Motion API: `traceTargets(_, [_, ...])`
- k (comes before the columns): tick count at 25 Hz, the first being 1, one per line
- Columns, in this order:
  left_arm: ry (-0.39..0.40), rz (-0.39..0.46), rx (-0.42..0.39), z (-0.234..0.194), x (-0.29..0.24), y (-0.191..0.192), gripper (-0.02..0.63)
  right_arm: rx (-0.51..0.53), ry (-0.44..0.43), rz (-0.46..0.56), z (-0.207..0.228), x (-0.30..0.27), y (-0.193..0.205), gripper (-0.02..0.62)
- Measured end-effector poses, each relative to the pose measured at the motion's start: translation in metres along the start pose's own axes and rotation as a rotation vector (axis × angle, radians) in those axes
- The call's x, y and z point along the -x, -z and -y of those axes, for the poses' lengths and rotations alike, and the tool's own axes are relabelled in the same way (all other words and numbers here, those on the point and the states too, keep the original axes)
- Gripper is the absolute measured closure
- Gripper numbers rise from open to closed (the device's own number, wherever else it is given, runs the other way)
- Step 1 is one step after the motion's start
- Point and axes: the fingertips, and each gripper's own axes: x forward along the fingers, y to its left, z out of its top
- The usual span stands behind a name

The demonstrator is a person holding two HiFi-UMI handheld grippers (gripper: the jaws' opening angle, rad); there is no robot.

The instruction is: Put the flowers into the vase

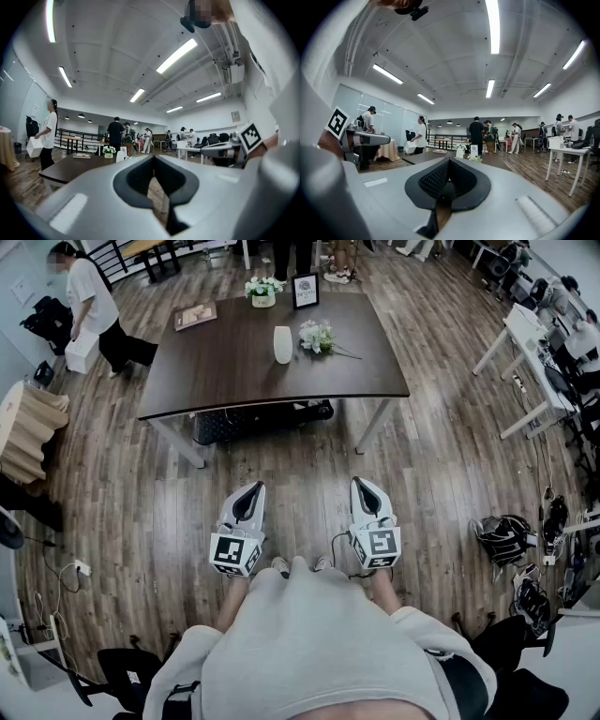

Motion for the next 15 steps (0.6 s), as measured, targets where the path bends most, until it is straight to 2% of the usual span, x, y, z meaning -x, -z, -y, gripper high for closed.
traceTargets(15, [0.002,-0.008,-0.004,0.0098,-0.0077,0.0001,0.595,-0.003,-0.011,-0.015,0.0071,0.0013,0.0049,0.598])
